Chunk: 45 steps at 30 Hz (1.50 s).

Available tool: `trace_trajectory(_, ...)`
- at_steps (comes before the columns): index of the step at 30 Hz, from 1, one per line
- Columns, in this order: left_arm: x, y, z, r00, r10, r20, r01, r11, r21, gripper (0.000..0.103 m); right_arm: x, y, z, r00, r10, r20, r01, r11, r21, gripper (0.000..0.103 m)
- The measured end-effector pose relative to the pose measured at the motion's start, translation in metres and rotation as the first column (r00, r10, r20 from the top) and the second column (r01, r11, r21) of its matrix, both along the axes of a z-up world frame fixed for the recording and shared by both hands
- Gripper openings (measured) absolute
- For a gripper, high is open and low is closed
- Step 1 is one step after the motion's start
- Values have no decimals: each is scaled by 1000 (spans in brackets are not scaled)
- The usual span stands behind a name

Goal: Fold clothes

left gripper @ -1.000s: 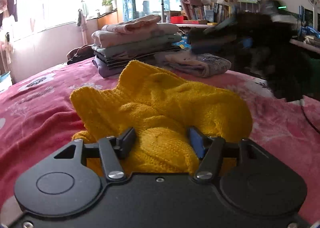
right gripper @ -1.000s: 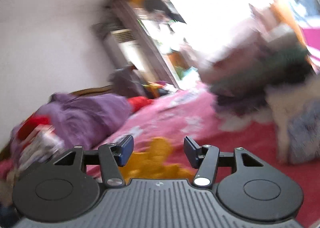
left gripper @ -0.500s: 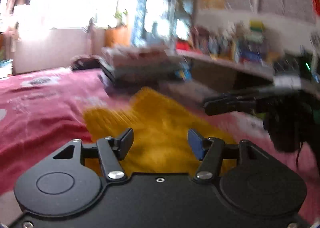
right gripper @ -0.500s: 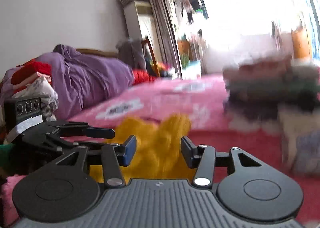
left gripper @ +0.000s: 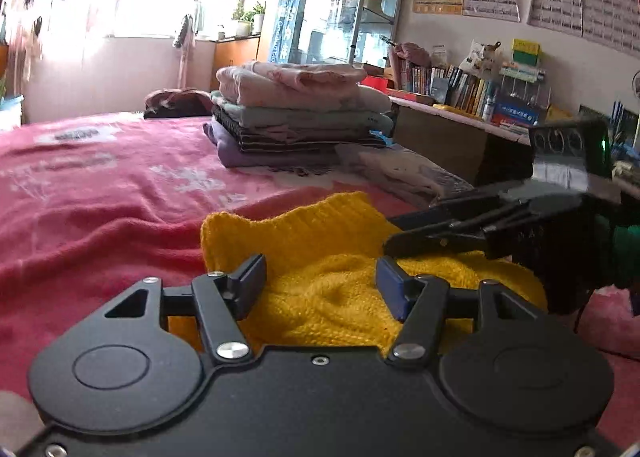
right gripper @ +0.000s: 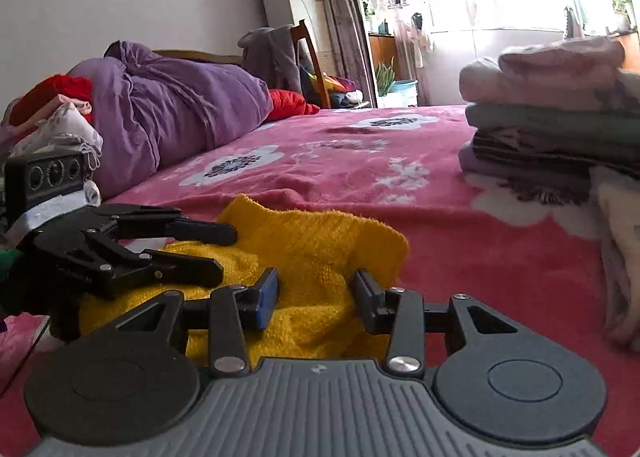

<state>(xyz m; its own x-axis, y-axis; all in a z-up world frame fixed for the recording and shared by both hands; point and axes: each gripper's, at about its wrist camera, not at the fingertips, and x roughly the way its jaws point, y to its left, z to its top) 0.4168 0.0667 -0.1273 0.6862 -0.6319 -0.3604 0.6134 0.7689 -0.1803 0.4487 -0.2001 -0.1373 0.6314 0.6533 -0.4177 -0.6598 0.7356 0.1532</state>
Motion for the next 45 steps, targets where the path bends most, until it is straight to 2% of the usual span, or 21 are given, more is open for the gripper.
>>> trace_trajectory(6, 0, 5, -18, 1000, 14, -16, -14, 1000, -2, 61, -2, -3, -14, 1000, -15, -10, 16, 999, 35, 41)
trace_trajectory(9, -8, 0, -7, 1000, 25, 0, -25, 999, 26, 61, -13, 2, -5, 999, -43, 1, 43, 999, 32, 43)
trace_trajectory(11, -19, -3, 10, 999, 39, 19, -40, 999, 27, 61, -26, 0, 4, 997, -78, 23, 76, 995, 68, 58)
trace_trajectory(14, -34, 19, 34, 993, 114, 32, -111, 989, -98, 69, -37, -22, 17, 991, -121, -58, 132, 957, 258, 77)
trace_trajectory(16, -40, 43, 39, 982, 188, -25, -190, 961, -201, 70, -38, -25, 14, 985, -135, -104, 161, 942, 296, 79)
trace_trajectory(19, -41, 76, 28, 937, 273, -218, -332, 893, -306, 70, -38, -26, 7, 974, -152, -169, 201, 924, 324, 80)
trace_trajectory(22, -41, 79, 19, 921, 248, -299, -346, 875, -339, 70, -37, -27, 0, 958, -167, -233, 242, 905, 349, 84)
trace_trajectory(26, -27, 65, 9, 905, 258, -339, -372, 865, -336, 78, -36, -28, -9, 931, -181, -318, 299, 877, 377, 81)
trace_trajectory(28, -14, 54, 3, 900, 239, -363, -359, 880, -310, 77, -31, -26, -15, 931, -162, -327, 287, 880, 379, 71)
trace_trajectory(29, -12, 49, 2, 912, 225, -344, -334, 892, -305, 75, -27, -25, -18, 932, -151, -329, 277, 883, 379, 62)
trace_trajectory(30, -9, 45, 1, 923, 208, -325, -309, 903, -300, 70, -24, -23, -20, 933, -139, -331, 266, 886, 379, 60)
trace_trajectory(31, -7, 41, 1, 932, 170, -319, -272, 912, -307, 54, -21, -23, -24, 935, -120, -334, 251, 889, 383, 57)
trace_trajectory(32, -4, 37, 1, 941, 135, -311, -236, 920, -313, 45, -19, -24, -25, 936, -97, -338, 236, 886, 399, 54)
trace_trajectory(34, -3, 38, 1, 957, 92, -275, -184, 925, -332, 41, -16, -27, -24, 940, -54, -338, 204, 882, 426, 51)
trace_trajectory(36, 0, 44, -2, 961, 24, -275, -140, 901, -410, 41, -12, -26, -24, 942, -22, -335, 172, 890, 423, 51)
trace_trajectory(37, 4, 46, -7, 959, 0, -285, -129, 891, -434, 42, -8, -24, -26, 940, -11, -342, 160, 898, 410, 51)
trace_trajectory(39, 16, 49, -28, 922, 24, -386, -191, 896, -401, 45, -4, -26, -30, 930, -4, -367, 172, 888, 427, 49)
trace_trajectory(40, 18, 53, -31, 918, 9, -396, -197, 878, -436, 47, -2, -28, -33, 925, -1, -380, 182, 880, 439, 49)
trace_trajectory(41, 17, 54, -25, 917, 1, -398, -194, 874, -445, 56, -3, -29, -31, 926, -4, -377, 184, 877, 443, 51)
trace_trajectory(43, 10, 53, -6, 935, 2, -354, -161, 893, -421, 76, -9, -31, -24, 935, -17, -354, 185, 875, 448, 53)
trace_trajectory(45, 2, 60, 7, 948, 16, -319, -159, 889, -428, 78, -14, -35, -17, 942, -43, -332, 200, 867, 457, 58)
